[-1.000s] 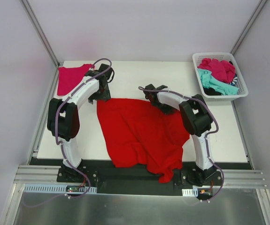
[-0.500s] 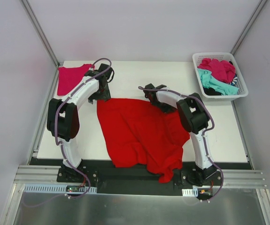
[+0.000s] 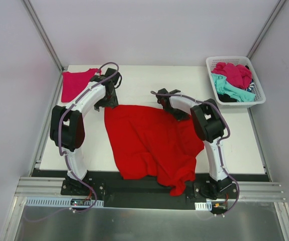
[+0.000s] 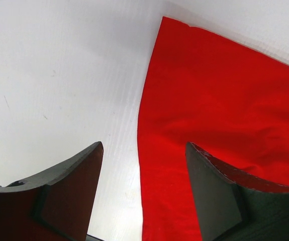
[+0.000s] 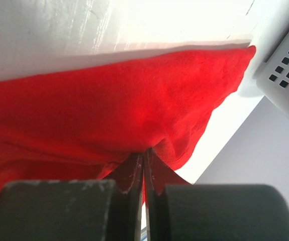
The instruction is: Fold and stack the t-shirts
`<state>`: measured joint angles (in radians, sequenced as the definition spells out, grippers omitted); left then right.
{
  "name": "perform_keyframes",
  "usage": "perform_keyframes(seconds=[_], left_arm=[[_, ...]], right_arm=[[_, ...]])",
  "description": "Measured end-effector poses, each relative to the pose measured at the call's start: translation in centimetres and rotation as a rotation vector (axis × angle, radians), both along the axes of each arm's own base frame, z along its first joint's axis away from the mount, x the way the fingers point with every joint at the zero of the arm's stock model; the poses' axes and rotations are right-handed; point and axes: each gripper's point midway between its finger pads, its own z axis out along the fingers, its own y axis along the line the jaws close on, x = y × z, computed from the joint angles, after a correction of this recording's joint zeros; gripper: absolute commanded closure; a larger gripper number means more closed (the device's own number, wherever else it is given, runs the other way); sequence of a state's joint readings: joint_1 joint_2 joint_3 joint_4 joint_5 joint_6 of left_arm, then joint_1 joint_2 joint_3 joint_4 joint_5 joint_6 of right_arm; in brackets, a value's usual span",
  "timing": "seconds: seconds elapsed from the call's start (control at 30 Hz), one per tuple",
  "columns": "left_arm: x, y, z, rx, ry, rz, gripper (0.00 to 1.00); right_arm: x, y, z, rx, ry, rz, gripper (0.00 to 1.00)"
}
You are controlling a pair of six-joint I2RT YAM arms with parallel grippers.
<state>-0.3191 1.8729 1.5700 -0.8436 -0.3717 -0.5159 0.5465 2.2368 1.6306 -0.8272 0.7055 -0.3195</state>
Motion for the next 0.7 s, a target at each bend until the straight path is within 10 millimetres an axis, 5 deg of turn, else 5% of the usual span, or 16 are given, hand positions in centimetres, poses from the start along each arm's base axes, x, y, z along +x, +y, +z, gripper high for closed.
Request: perform_keyframes(seconds=[0.23, 0.53, 0.7], left_arm=[[-0.1, 0.0, -0.1, -0.003, 0.004, -0.001, 0.34], [-0.2, -0.2, -0.1, -0.014, 0.007, -0.004, 0.34], [-0.2, -0.3, -0.1, -0.02, 0.009, -0.006, 0.34]], right_arm=[[-0.3, 0.1, 1.5, 0.016, -0.016, -0.007, 0.99], [-1.5, 2.4, 9.7, 0.1, -0.175, 0.041, 0.99], [-2.7, 3.0, 9.9, 0.109, -0.153, 0.049, 0.99]])
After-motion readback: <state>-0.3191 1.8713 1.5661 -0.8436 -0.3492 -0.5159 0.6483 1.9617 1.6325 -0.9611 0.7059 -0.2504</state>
